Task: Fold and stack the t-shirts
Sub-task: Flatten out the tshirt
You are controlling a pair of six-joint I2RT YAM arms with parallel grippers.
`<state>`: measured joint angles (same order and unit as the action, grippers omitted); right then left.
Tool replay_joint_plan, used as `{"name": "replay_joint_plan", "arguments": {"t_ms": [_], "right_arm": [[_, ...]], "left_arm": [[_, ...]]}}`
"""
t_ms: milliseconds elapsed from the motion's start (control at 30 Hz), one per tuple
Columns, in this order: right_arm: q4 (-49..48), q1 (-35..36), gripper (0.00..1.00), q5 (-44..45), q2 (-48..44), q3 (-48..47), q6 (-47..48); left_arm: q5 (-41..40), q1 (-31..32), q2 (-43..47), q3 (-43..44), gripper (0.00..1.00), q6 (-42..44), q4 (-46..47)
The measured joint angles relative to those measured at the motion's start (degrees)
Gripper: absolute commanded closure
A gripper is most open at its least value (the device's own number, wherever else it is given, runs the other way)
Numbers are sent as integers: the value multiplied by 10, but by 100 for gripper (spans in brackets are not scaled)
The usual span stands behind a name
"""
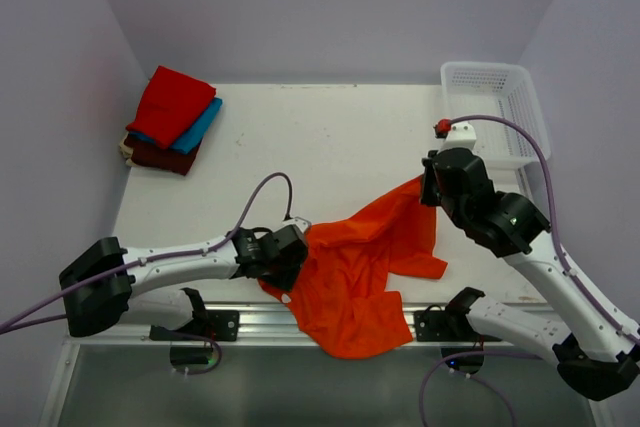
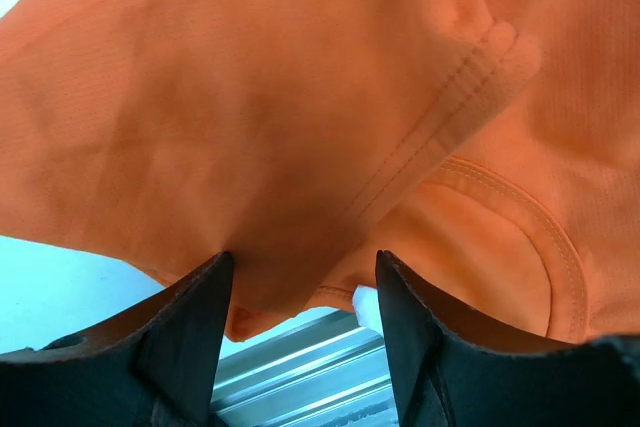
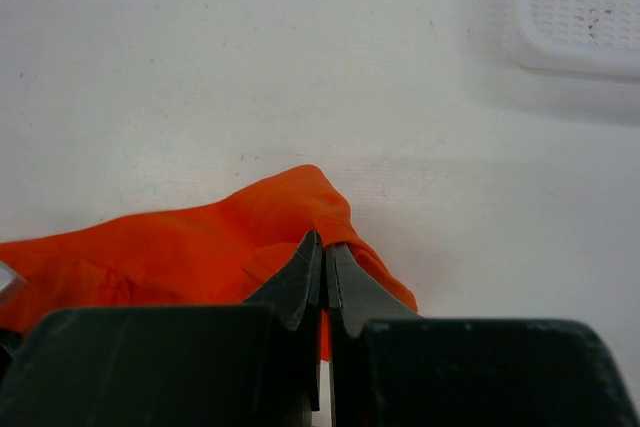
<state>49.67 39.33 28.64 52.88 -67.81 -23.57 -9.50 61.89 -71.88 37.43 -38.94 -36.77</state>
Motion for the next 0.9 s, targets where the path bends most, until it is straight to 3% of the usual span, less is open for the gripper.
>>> {"name": "replay_joint_plan", "arguments": {"t_ms": [133, 200, 267, 533, 667, 700, 733, 833, 900], "right_arm": [[1, 0, 100, 2, -5, 0, 3], [1, -2, 100, 2, -5, 1, 3], [1, -3, 100, 2, -5, 3, 3], [1, -7, 100, 3, -10, 8, 7], [1, -12, 100, 3, -16, 8, 7], [1, -13, 100, 3, -16, 8, 7], [1, -14, 100, 3, -16, 8, 7], [1, -16, 100, 3, -16, 8, 7], [1, -19, 100, 3, -16, 8, 7]], "left_arm": [[18, 0, -9, -1, 43, 2, 7], [24, 0, -19, -1, 56, 4, 11], [28, 0, -25, -1, 78, 3, 12], [24, 0, -25, 0, 100, 6, 9], [16, 0, -24, 4, 100, 6, -2], [16, 0, -21, 5, 92, 6, -3], [16, 0, -18, 6, 75, 6, -3], [21, 0, -10, 7, 57, 6, -2], [25, 2, -10, 7, 53, 5, -2]]}}
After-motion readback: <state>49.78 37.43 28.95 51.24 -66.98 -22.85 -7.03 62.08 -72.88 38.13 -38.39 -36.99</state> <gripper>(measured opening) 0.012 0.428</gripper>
